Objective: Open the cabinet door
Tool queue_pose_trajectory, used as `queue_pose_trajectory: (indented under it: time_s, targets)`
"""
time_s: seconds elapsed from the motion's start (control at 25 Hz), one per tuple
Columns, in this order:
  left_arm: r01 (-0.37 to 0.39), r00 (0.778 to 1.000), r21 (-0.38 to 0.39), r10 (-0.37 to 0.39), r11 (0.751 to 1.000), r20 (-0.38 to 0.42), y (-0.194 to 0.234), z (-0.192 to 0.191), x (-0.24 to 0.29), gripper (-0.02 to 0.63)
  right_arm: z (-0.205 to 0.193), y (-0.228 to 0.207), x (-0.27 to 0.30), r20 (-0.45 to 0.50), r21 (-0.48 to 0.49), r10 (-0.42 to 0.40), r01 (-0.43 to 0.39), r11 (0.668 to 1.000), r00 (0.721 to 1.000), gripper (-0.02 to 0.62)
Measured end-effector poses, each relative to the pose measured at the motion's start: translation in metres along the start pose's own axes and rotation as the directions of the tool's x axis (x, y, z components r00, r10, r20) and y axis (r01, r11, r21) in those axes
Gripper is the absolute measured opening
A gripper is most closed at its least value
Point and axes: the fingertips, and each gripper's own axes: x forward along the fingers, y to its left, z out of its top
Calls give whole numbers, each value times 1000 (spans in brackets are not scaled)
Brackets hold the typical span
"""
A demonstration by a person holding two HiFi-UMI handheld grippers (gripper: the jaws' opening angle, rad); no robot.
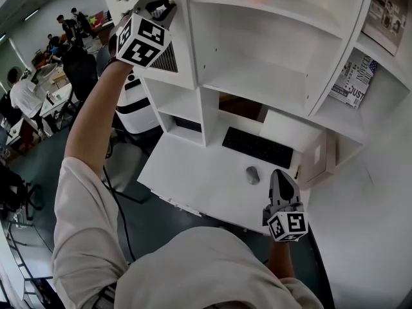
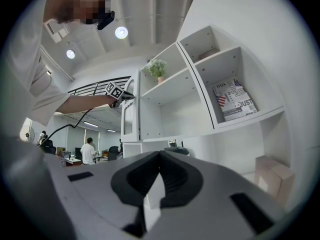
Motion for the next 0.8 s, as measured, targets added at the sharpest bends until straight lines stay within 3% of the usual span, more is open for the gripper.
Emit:
queue_pose_trajectory:
  time_s: [0.8]
  targets:
    - [135,988,-163,-121,977,95,16,-9,-71,69,1,30,18,-10,-8,93,-93,996,996,5]
